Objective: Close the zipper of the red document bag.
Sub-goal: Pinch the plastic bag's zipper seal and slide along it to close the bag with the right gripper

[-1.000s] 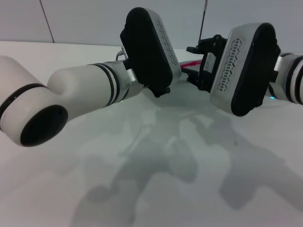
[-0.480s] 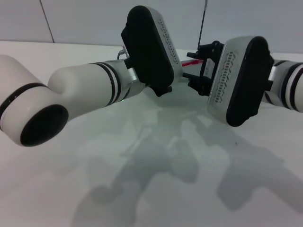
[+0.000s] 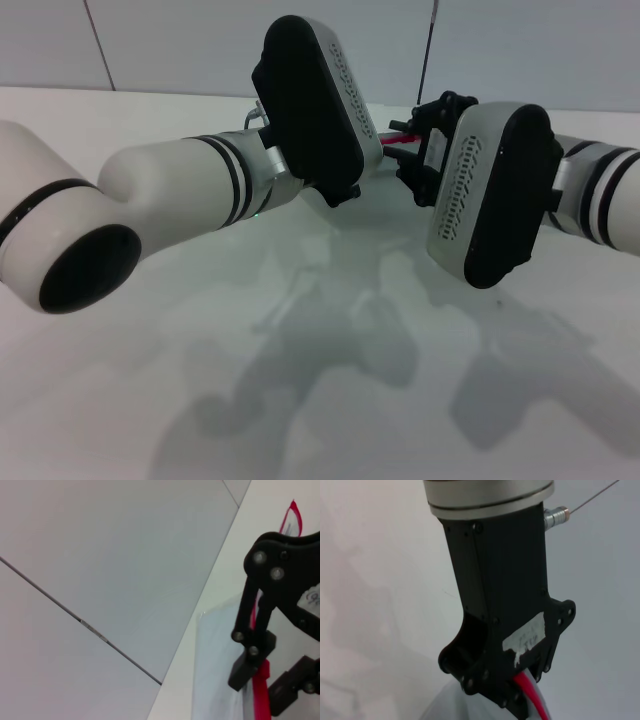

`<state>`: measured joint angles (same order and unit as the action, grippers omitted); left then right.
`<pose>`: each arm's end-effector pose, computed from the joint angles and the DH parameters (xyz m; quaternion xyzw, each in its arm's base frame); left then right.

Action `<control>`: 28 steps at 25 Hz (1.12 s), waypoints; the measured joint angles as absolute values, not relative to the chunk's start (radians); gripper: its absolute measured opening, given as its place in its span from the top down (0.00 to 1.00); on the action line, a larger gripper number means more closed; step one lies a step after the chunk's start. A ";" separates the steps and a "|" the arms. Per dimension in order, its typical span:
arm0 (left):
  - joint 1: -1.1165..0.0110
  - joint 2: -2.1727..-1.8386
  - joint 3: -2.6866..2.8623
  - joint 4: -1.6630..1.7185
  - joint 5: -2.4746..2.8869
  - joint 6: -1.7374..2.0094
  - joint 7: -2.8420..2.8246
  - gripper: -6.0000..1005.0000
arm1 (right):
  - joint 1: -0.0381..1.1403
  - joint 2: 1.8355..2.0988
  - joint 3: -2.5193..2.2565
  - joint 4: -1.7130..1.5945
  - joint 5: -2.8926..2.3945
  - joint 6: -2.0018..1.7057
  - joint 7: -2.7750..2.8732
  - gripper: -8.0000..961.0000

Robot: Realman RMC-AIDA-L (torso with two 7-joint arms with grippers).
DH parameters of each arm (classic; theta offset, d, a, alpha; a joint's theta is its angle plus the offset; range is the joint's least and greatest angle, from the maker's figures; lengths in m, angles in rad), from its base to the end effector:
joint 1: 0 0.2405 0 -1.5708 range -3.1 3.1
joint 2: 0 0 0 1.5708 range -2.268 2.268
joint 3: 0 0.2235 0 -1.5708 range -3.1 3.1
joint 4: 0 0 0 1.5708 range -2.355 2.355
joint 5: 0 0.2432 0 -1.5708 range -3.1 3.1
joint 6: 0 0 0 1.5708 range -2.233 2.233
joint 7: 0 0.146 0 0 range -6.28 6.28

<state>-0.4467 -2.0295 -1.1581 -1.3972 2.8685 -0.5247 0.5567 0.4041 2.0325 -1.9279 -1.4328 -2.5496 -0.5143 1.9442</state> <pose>-0.0891 0.3913 -0.0602 -0.9112 0.0423 0.0472 0.4071 0.0812 0.3849 -0.0539 -0.9037 -0.2033 -0.0569 0.3725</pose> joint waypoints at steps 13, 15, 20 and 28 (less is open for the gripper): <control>-0.445 -2.029 -1.159 -1.398 2.869 -0.525 0.556 0.94 | 0.399 2.033 -1.928 -1.442 -2.551 -0.512 1.956 0.84; -0.445 -2.029 -1.160 -1.397 2.869 -0.525 0.555 0.94 | 0.398 2.033 -1.929 -1.444 -2.551 -0.512 1.956 0.85; -0.445 -2.029 -1.161 -1.397 2.869 -0.525 0.555 0.93 | 0.391 2.034 -1.931 -1.453 -2.551 -0.512 1.956 0.86; -0.445 -2.029 -1.160 -1.394 2.869 -0.524 0.555 0.92 | 0.388 2.034 -1.933 -1.451 -2.551 -0.488 1.956 0.88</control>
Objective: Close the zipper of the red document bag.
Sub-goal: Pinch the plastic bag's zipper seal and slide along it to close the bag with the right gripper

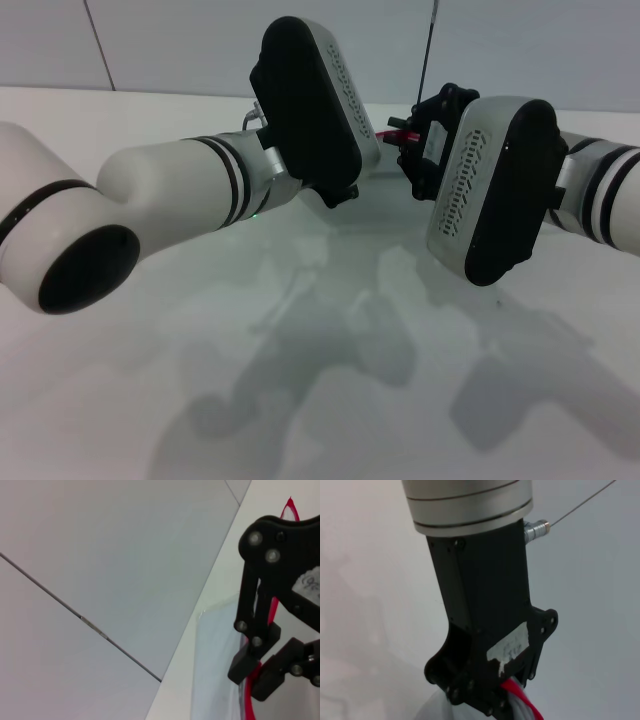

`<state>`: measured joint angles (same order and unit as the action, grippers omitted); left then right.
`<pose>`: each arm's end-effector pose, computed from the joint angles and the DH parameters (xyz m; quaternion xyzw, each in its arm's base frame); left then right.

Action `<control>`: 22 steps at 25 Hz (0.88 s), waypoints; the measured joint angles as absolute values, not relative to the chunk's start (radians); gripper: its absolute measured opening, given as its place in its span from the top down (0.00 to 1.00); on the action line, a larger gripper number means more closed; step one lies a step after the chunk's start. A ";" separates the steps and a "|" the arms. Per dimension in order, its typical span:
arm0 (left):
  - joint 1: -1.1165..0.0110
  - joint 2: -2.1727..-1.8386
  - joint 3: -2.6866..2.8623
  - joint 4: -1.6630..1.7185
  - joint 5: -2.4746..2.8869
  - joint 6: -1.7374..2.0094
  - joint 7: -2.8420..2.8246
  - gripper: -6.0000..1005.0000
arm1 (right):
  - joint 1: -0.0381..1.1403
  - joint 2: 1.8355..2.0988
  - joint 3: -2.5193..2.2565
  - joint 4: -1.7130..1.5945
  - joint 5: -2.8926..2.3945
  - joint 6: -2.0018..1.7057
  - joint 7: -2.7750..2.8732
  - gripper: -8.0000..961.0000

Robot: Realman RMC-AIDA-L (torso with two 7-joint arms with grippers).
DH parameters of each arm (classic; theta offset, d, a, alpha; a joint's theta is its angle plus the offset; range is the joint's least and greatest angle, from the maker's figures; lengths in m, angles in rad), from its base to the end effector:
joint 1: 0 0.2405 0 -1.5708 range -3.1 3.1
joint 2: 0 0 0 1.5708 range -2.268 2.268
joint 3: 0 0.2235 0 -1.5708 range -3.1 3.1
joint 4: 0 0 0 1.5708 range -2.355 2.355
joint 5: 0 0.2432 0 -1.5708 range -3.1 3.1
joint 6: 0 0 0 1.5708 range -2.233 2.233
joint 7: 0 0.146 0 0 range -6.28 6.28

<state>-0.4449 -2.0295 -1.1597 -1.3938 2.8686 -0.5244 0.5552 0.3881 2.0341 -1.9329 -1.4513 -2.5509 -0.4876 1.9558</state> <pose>-0.0910 0.3916 -0.0601 -0.9111 0.0395 0.0484 0.4073 0.0774 0.3835 -0.0512 -0.9003 -0.2001 -0.0439 0.3840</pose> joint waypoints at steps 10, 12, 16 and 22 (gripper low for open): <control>-0.445 -2.031 -1.158 -1.392 2.869 -0.525 0.556 0.91 | 0.389 2.034 -1.944 -1.447 -2.551 -0.486 1.956 0.91; -0.445 -2.031 -1.158 -1.392 2.869 -0.525 0.556 0.91 | 0.391 2.034 -1.945 -1.446 -2.552 -0.489 1.956 0.91; -0.445 -2.030 -1.158 -1.394 2.867 -0.525 0.556 0.91 | 0.393 2.034 -1.945 -1.444 -2.552 -0.491 1.956 0.92; -0.445 -2.030 -1.158 -1.395 2.867 -0.525 0.555 0.90 | 0.397 2.034 -1.945 -1.433 -2.554 -0.493 1.956 0.92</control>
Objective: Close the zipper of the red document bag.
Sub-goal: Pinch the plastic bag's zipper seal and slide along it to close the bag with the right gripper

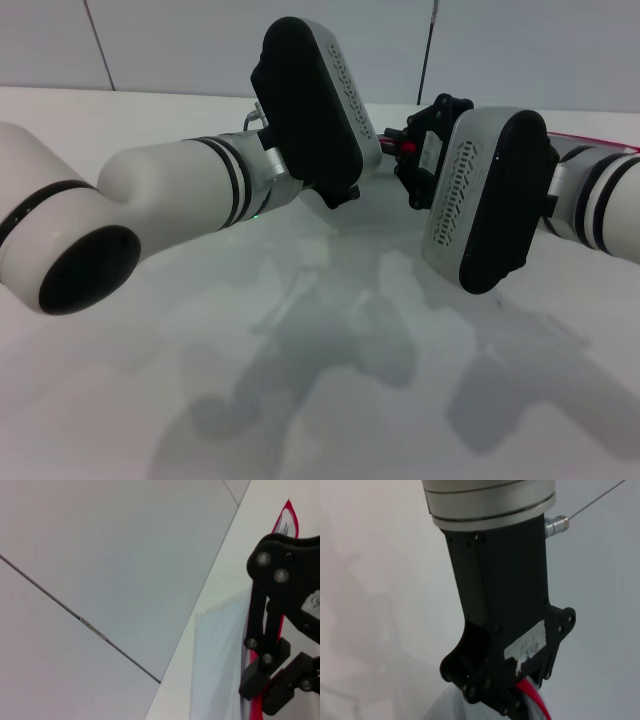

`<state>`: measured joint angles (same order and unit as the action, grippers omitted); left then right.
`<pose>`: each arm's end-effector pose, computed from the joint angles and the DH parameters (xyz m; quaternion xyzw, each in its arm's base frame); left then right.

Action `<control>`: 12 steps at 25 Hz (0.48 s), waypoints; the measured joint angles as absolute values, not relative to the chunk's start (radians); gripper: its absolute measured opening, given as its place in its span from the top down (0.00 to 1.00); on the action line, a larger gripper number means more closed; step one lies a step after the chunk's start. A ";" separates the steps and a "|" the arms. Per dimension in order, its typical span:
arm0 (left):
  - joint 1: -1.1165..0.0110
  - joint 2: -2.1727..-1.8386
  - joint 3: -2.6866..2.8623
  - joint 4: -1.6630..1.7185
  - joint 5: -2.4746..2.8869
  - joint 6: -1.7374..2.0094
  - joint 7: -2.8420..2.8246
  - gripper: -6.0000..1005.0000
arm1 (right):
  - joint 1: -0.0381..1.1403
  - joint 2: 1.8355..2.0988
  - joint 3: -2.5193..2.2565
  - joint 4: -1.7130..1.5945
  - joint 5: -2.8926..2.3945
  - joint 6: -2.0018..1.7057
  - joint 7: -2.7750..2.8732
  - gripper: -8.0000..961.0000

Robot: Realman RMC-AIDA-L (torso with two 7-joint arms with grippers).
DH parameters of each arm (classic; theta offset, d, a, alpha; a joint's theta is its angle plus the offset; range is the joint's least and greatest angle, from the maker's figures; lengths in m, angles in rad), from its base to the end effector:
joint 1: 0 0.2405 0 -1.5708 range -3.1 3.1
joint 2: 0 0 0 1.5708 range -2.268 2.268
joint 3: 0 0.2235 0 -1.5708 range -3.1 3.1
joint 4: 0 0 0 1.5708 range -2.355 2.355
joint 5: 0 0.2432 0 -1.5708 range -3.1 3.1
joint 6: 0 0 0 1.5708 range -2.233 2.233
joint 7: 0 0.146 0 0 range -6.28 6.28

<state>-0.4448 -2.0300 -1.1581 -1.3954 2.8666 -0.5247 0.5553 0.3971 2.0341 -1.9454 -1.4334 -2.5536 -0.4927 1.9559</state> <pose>-0.0903 0.3910 -0.0606 -0.9116 0.0396 0.0472 0.4064 0.0800 0.3821 -0.0575 -0.9034 -0.2031 -0.0506 0.3743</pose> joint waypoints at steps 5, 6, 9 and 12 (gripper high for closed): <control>-0.445 -2.029 -1.158 -1.396 2.865 -0.525 0.555 0.90 | 0.397 2.034 -1.945 -1.433 -2.561 -0.491 1.956 0.91; -0.445 -2.029 -1.158 -1.396 2.865 -0.525 0.555 0.90 | 0.397 2.034 -1.945 -1.433 -2.566 -0.491 1.956 0.91; -0.445 -2.029 -1.158 -1.396 2.865 -0.525 0.555 0.89 | 0.397 2.034 -1.947 -1.433 -2.585 -0.490 1.960 0.91; -0.445 -2.029 -1.158 -1.396 2.864 -0.525 0.555 0.89 | 0.397 2.034 -1.951 -1.433 -2.590 -0.487 1.969 0.90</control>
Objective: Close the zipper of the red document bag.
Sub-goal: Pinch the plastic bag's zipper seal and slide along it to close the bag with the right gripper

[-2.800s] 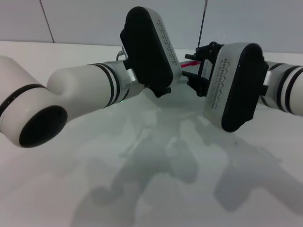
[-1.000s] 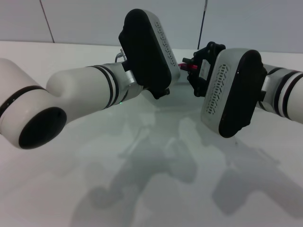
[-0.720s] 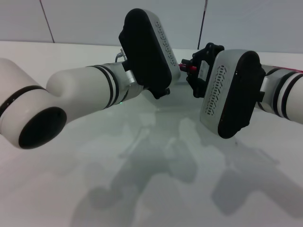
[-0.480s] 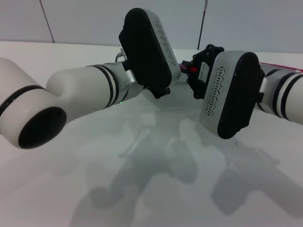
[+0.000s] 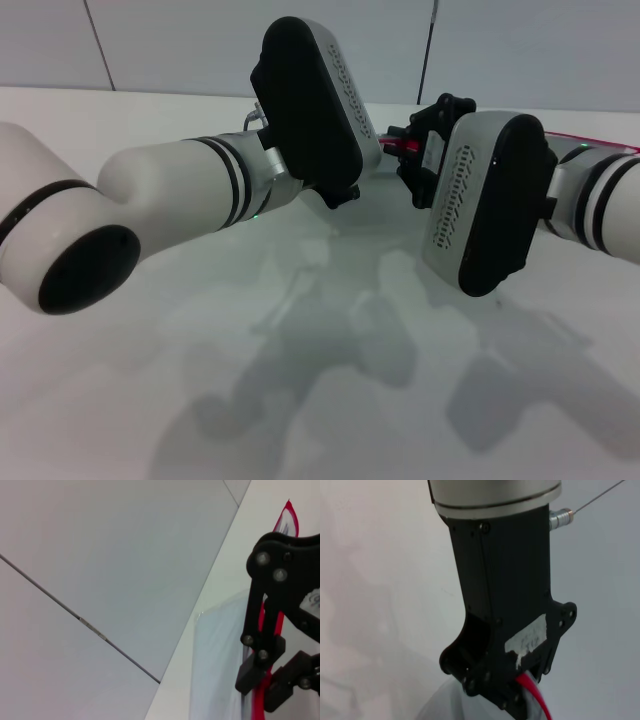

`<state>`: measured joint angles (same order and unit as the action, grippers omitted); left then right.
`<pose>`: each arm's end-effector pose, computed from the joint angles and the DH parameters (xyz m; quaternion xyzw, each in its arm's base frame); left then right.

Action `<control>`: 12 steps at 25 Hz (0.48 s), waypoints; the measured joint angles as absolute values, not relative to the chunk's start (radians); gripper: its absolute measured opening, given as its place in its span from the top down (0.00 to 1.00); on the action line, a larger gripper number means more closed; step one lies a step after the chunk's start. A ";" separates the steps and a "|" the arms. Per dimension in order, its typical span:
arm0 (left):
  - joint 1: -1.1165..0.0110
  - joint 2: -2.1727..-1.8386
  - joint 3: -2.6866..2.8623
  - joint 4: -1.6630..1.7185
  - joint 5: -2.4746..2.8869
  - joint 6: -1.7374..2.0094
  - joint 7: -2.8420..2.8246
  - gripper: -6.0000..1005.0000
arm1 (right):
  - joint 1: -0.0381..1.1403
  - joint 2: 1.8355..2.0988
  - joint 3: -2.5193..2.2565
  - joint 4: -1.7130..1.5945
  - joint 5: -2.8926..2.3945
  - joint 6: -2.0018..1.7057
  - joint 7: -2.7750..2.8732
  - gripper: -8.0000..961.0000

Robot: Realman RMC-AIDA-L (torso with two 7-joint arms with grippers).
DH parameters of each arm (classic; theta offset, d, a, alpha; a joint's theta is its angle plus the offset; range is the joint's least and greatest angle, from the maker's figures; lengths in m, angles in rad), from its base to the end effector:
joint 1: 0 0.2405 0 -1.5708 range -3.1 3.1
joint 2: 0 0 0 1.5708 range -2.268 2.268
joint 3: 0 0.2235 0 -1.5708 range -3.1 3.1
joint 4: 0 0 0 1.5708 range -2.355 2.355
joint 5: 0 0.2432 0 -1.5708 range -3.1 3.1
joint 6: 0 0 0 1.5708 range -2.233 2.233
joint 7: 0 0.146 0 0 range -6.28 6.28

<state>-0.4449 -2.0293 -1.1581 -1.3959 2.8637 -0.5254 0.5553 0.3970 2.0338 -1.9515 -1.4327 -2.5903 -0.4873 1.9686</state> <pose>-0.0902 0.3909 -0.0605 -0.9119 0.0387 0.0468 0.4059 0.0811 0.3826 -0.0576 -0.8994 -0.2112 -0.0597 0.3779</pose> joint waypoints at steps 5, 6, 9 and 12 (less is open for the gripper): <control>-0.445 -2.029 -1.158 -1.396 2.864 -0.526 0.555 0.88 | 0.395 2.034 -1.954 -1.433 -2.591 -0.473 1.970 0.87; -0.445 -2.029 -1.157 -1.396 2.864 -0.526 0.555 0.88 | 0.394 2.034 -1.954 -1.433 -2.591 -0.470 1.972 0.88; -0.445 -2.029 -1.157 -1.396 2.864 -0.526 0.555 0.88 | 0.394 2.034 -1.954 -1.433 -2.591 -0.465 1.983 0.89; -0.445 -2.029 -1.157 -1.396 2.864 -0.526 0.555 0.88 | 0.397 2.034 -1.954 -1.433 -2.591 -0.465 1.993 0.90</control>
<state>-0.4449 -2.0294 -1.1566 -1.3962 2.8639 -0.5262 0.5553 0.3970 2.0340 -1.9545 -1.4327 -2.5910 -0.4647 1.9934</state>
